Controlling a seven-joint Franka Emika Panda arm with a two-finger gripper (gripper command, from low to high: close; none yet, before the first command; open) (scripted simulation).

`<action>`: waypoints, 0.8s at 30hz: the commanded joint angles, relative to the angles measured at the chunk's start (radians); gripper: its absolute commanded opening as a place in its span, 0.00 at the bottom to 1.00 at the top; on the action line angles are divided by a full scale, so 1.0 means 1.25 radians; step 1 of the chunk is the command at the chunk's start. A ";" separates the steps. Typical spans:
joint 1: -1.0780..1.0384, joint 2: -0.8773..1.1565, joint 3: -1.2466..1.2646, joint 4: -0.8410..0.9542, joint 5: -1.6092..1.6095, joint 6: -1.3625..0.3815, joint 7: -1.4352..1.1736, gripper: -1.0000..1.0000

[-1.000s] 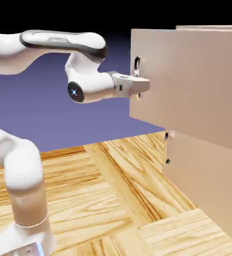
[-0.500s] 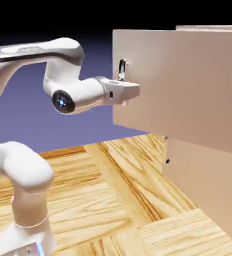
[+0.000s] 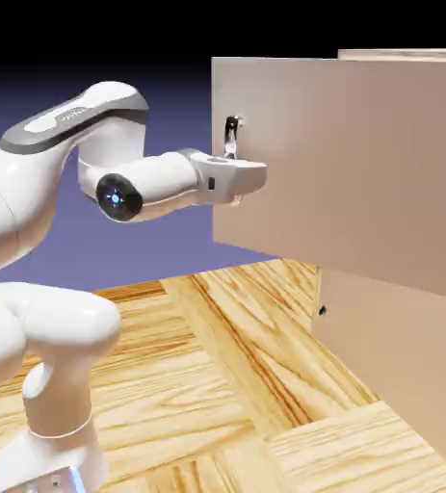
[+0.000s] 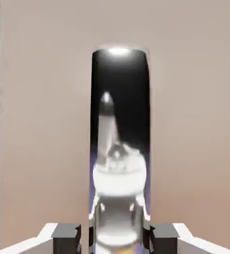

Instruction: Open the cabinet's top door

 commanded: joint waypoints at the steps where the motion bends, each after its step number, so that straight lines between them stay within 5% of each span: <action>1: 0.029 -0.008 -0.012 -0.002 -0.022 0.029 0.010 0.00; 3: 0.049 -0.021 -0.023 -0.011 -0.065 0.049 0.043 0.00; 24: -0.537 -0.132 -0.010 -0.097 -0.273 -0.620 0.279 0.00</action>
